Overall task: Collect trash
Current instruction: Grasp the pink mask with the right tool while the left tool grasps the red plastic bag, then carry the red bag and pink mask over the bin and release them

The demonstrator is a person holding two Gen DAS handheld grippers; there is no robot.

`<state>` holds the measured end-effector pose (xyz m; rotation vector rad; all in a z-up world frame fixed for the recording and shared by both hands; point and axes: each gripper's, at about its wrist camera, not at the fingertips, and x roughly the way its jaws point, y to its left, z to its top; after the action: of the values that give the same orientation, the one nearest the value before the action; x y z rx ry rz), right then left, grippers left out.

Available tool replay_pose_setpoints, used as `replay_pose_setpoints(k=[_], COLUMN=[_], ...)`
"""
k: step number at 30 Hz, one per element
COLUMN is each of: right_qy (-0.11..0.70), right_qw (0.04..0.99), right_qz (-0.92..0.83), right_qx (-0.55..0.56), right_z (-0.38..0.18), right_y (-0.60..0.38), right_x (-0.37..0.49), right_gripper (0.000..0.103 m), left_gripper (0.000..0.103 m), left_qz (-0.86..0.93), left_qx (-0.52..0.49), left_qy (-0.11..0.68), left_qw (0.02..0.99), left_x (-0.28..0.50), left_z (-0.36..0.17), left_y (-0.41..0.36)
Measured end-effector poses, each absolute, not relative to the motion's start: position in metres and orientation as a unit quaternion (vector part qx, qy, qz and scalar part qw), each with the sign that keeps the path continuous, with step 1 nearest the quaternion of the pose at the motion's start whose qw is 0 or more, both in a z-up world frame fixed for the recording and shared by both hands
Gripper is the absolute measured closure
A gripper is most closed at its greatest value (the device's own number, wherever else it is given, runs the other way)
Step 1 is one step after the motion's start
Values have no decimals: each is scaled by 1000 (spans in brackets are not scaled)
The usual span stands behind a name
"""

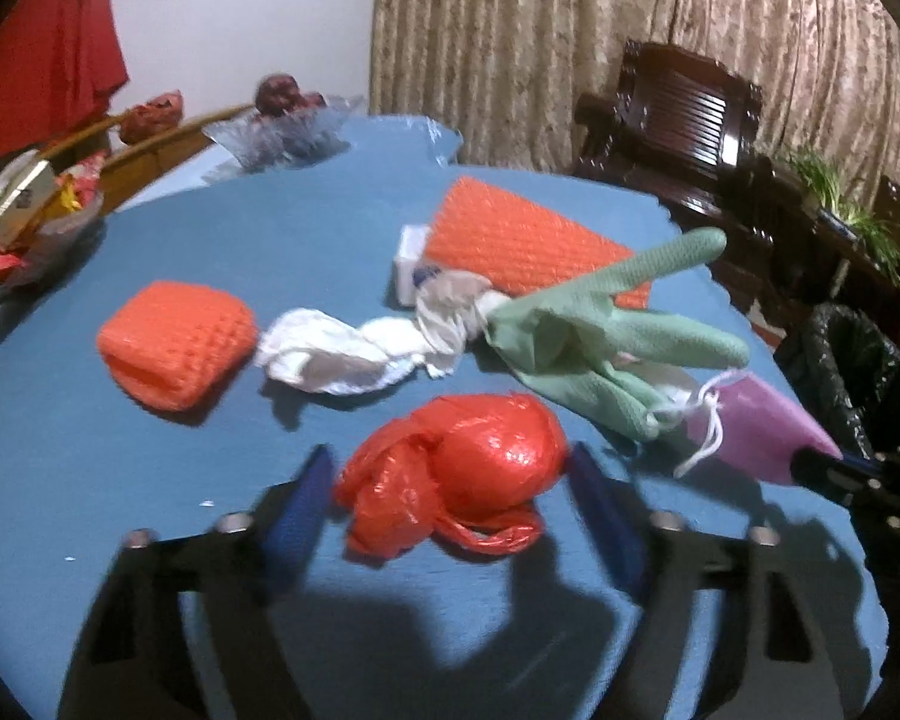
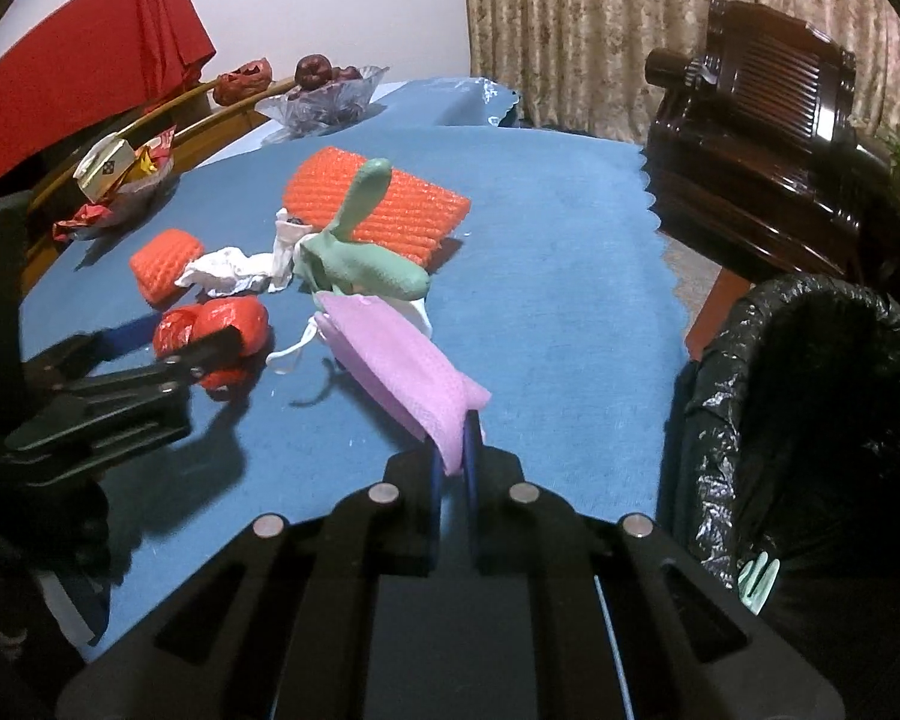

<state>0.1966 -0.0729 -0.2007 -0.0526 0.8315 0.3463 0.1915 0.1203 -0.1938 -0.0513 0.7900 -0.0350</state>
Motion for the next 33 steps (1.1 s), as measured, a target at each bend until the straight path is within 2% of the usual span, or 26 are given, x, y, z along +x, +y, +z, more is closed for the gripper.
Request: replay_pose_setpoints(k=[1,4,9,15,25,33], right_qy=[401,400,393,376,352,329], right_qw=[900,901,904,911,922,933], right_qz=[167,167,168,168,163,146], right_qx=[-24,-18,-10,-4,7,19], right_z=[-200,-199,-191,-174,-147,-127], right_y=[-73,-75,-79,-85,-103,-124], right_x=[197,197,194,188,165,142], right_gripper=[97,97,97,97,97,97], left_gripper=[47,59,71,79,85,87], left_qz=[-24,-30,-28,-30,-44,-79], left_qx=[-25,-22,-34,-32,-33,-21], left_qy=[389,388,380,360,337,315], left_qw=[921,921,924,932,940,946], left_x=[193,191,182,162,141,124], left_z=[-195,-194,-187,-160,-129,-106], left_y=[119,116,120,119,108,76])
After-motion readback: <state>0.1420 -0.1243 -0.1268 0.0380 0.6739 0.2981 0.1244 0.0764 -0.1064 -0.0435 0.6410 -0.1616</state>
